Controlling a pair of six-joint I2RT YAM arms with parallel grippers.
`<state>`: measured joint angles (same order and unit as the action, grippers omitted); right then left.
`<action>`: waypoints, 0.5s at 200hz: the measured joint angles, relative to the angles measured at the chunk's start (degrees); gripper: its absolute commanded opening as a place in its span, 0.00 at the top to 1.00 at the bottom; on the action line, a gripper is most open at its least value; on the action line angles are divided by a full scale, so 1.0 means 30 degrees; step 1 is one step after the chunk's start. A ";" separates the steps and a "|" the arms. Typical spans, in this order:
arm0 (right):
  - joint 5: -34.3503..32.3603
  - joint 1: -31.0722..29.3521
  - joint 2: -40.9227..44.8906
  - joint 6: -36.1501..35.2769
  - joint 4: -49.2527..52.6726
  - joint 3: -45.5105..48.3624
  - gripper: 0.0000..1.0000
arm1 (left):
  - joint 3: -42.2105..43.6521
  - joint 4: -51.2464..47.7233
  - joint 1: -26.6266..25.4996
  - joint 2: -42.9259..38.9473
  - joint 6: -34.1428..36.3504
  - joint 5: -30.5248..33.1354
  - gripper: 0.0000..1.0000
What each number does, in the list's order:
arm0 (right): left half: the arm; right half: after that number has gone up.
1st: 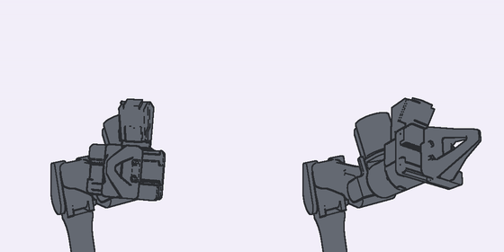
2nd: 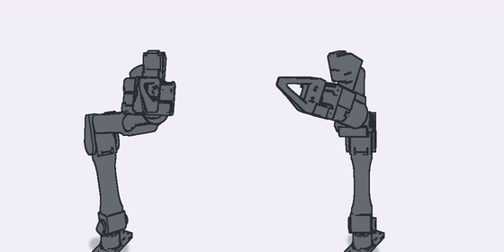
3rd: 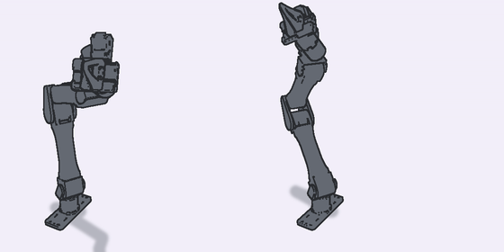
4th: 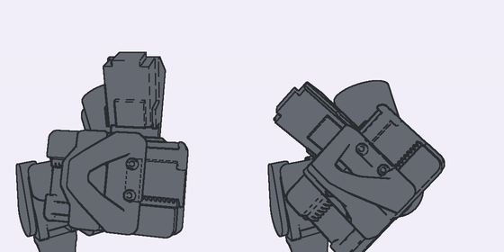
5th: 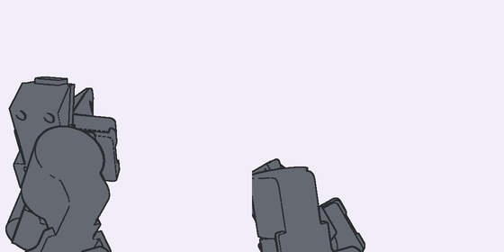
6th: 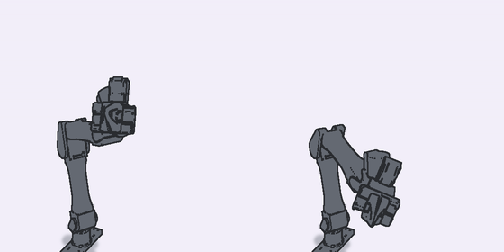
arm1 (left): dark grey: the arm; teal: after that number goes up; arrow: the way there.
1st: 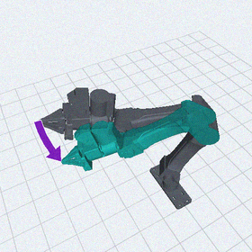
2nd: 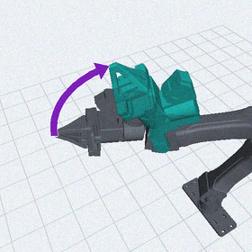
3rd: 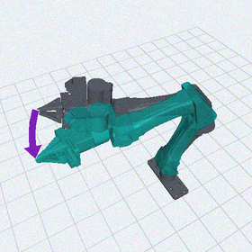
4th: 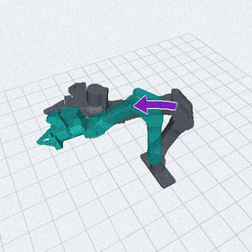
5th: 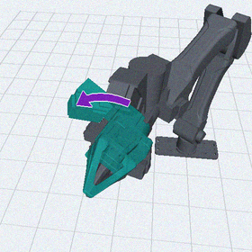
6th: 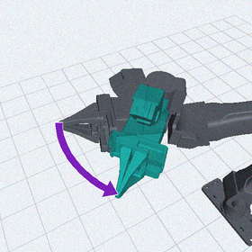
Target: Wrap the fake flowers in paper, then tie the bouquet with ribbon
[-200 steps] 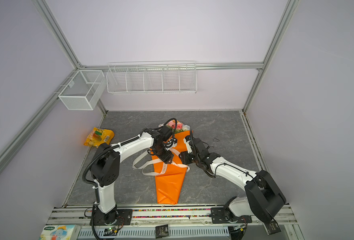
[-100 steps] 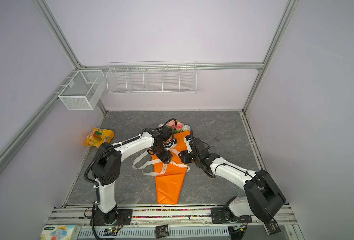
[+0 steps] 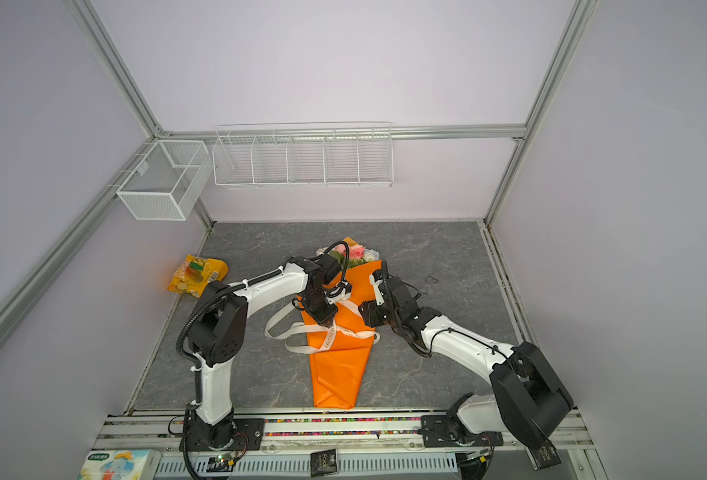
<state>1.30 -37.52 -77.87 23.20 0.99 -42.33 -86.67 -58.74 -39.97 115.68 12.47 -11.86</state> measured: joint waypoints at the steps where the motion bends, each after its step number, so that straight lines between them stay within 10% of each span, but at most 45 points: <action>1: -0.0007 0.0000 0.0000 0.0000 0.0000 0.0000 0.43 | 0.0000 0.0000 0.0000 0.0000 0.0073 -0.0015 0.89; 100: 0.2463 -0.0007 -0.0714 -0.0029 -0.0874 0.0000 0.38 | 0.0423 0.0641 0.0000 -0.1472 -0.0007 -0.0605 1.00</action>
<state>8.69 -37.54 -80.01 23.11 -1.63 -42.33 -85.41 -56.82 -39.97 111.26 12.45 -13.67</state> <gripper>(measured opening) 0.598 0.047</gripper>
